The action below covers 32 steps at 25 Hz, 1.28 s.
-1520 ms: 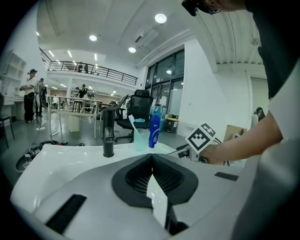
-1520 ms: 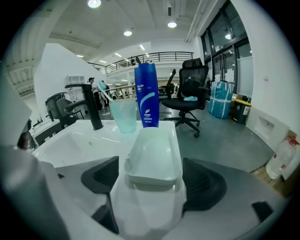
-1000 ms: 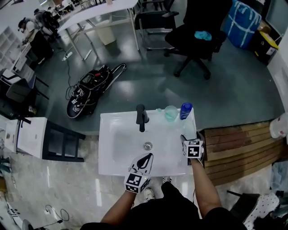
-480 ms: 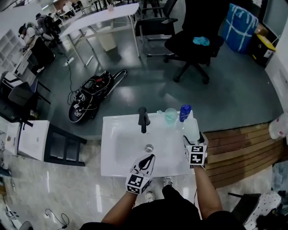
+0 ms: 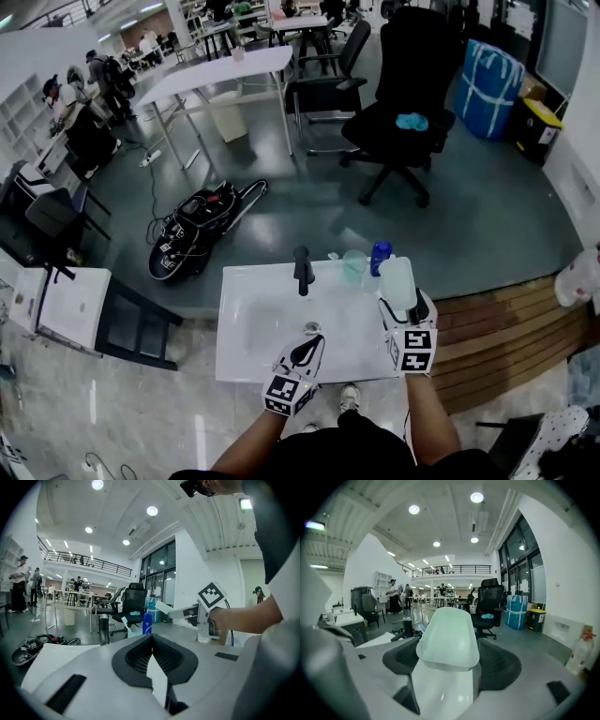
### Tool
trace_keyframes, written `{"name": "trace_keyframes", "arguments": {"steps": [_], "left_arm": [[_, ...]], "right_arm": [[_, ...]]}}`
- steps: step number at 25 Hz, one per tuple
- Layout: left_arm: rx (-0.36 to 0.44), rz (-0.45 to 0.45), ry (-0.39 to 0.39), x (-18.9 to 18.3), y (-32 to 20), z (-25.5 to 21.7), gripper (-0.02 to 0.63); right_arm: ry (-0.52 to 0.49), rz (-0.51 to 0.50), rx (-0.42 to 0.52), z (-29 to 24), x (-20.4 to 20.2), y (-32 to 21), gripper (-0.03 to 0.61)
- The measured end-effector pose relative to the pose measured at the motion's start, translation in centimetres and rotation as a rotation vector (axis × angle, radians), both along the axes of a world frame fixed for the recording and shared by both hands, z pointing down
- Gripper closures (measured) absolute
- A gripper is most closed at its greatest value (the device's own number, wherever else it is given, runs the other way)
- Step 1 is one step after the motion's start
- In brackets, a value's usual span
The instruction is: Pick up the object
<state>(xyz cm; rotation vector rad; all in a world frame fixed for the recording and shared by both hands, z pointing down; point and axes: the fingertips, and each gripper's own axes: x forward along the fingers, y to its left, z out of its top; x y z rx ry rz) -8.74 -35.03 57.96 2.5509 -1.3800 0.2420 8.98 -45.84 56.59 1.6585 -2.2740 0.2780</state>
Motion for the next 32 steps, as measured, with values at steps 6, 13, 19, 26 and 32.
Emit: {"name": "trace_keyframes", "arguments": {"steps": [6, 13, 19, 26, 32], "left_arm": [[0.086, 0.013, 0.029, 0.2, -0.2, -3.6, 0.595], [0.112, 0.005, 0.012, -0.2, 0.9, -4.8, 0.595], [0.13, 0.026, 0.028, 0.4, 1.9, -5.6, 0.595], [0.126, 0.022, 0.049, -0.1, 2.8, -5.3, 0.595], [0.116, 0.024, 0.05, 0.3, 2.6, -5.3, 0.595]], "right_arm": [[-0.064, -0.007, 0.096, -4.1, -0.3, 2.4, 0.187], [-0.038, -0.018, 0.13, -6.7, 0.5, 5.6, 0.187], [-0.047, -0.012, 0.154, -7.6, 0.7, 7.6, 0.187], [-0.044, 0.0, 0.136, -6.7, 0.4, 8.9, 0.187], [-0.072, 0.01, 0.114, -5.7, 0.3, 8.8, 0.187]]}}
